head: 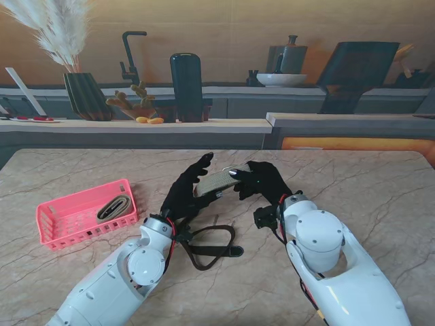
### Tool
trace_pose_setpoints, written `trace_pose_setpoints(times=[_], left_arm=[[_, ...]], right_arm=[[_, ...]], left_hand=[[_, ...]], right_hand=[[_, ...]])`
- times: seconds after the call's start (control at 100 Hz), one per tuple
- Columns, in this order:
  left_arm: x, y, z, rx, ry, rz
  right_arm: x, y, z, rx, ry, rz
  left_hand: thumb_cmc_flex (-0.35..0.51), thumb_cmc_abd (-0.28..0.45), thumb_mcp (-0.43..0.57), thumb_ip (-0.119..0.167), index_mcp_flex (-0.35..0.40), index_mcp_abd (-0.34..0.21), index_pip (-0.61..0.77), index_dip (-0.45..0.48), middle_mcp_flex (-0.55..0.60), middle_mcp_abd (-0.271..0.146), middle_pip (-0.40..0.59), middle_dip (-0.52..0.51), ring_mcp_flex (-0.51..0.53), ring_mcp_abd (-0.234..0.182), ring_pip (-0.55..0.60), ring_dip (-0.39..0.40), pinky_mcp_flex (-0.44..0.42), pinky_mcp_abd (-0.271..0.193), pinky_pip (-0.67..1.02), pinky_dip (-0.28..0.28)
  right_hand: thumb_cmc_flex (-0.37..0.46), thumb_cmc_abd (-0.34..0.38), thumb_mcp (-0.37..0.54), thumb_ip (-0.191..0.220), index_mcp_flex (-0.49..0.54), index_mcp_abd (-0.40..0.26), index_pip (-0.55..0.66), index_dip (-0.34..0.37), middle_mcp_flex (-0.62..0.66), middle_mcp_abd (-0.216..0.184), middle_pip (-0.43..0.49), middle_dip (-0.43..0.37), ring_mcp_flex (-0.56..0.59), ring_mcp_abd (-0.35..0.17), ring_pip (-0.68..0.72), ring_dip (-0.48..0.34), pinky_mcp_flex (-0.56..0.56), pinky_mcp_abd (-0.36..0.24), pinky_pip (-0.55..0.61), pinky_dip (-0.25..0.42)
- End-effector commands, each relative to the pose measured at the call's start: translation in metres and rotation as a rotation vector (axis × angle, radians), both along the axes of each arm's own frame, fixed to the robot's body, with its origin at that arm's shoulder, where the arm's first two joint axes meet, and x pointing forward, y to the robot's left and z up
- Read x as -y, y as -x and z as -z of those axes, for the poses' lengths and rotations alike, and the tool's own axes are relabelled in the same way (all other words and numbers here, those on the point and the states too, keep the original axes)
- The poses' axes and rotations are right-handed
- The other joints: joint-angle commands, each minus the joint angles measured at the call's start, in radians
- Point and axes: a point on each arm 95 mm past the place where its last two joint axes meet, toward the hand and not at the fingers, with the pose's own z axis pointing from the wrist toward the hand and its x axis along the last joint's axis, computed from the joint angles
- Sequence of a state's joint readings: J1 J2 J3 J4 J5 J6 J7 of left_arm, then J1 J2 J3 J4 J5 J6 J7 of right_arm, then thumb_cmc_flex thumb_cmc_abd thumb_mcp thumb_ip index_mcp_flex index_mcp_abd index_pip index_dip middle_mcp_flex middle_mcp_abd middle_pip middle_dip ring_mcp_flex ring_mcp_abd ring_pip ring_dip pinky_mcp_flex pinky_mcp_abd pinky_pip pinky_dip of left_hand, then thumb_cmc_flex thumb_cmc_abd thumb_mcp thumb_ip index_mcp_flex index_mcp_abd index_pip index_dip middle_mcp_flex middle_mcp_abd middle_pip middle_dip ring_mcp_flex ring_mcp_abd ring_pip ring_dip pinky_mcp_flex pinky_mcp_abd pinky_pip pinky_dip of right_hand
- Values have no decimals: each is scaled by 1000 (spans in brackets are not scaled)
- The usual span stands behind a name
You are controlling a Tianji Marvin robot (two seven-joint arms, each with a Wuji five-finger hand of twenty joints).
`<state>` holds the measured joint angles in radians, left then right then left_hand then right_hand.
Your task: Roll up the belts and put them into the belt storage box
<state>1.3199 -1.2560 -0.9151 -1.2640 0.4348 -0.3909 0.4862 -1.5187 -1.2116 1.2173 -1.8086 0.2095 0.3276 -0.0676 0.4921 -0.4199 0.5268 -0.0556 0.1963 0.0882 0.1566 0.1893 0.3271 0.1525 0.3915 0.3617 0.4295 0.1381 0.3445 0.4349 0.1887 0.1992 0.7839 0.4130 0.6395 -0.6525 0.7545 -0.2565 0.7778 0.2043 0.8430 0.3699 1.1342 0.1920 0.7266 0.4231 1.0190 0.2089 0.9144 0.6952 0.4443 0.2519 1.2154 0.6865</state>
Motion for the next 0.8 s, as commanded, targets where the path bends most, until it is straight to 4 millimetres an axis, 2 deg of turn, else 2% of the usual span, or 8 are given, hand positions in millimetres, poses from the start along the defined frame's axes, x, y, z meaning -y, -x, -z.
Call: trace_pose_setpoints(times=[0.0, 0.18, 0.54, 0.56, 0.64, 0.67, 0.79], left_arm=[[8, 3, 0, -7, 29, 13], [17, 7, -1, -8, 65, 40], [27, 10, 2, -33, 120, 71], [27, 10, 2, -33, 122, 72], [28, 11, 1, -28, 133, 71], [28, 12, 1, -26, 139, 71], [27, 14, -2, -8, 158, 70]], right_arm=[[-2, 3, -3, -7, -23, -13], [-4, 5, 1, -95, -157, -32], [-20, -2, 17, -268, -325, -68], [-21, -3, 18, -277, -331, -69], [-25, -6, 23, -316, -353, -71], [-27, -7, 24, -331, -363, -71], [-30, -11, 28, -385, -399, -62]], left_hand=[[-48, -4, 20, -7, -42, -35, 18, 9, -31, -33, -20, -22, -30, -35, -22, -39, -16, -60, -35, -27], [-83, -8, 34, -20, -38, -33, 32, 11, -33, -42, -7, -33, -41, -46, -13, -70, -17, -119, -65, -46], [-112, 53, 20, -50, -38, -26, 63, 20, -46, -68, 15, -39, -58, -71, 10, -96, -14, -208, -90, -61], [-116, 56, 31, -60, -41, -27, 74, 24, -43, -72, 20, -39, -55, -75, 16, -109, -8, -215, -94, -64], [-118, 74, 47, -68, -36, -24, 86, 27, -33, -81, 27, -38, -47, -84, 21, -118, 3, -230, -94, -64], [-127, 75, 75, -84, -40, -25, 103, 30, -29, -87, 31, -36, -41, -89, 27, -133, 11, -238, -98, -68], [-154, 73, 165, -95, -37, -24, 144, 30, -3, -99, 41, -31, -15, -104, 37, -142, 46, -251, -96, -70]], right_hand=[[160, 157, 113, 37, 48, -328, 153, 65, -1, -29, 3, 19, -29, -41, 0, 17, -9, -39, 0, 4], [163, 160, 115, 38, 43, -323, 154, 73, -8, -21, 16, 33, -31, -39, 17, 31, -3, -41, 1, 12], [168, 172, 114, 38, 31, -312, 156, 95, -29, 8, 90, 87, -37, -35, 116, 94, 6, -49, 7, 43], [169, 173, 113, 38, 31, -312, 155, 95, -31, 10, 95, 91, -38, -35, 123, 98, 6, -50, 8, 45], [168, 176, 111, 38, 31, -313, 154, 97, -34, 13, 111, 101, -39, -36, 148, 113, 5, -54, 14, 53], [168, 177, 109, 38, 30, -313, 154, 98, -36, 16, 116, 105, -39, -36, 157, 118, 5, -55, 17, 56], [170, 181, 107, 38, 26, -310, 155, 102, -42, 26, 139, 119, -41, -34, 191, 137, 5, -60, 32, 68]])
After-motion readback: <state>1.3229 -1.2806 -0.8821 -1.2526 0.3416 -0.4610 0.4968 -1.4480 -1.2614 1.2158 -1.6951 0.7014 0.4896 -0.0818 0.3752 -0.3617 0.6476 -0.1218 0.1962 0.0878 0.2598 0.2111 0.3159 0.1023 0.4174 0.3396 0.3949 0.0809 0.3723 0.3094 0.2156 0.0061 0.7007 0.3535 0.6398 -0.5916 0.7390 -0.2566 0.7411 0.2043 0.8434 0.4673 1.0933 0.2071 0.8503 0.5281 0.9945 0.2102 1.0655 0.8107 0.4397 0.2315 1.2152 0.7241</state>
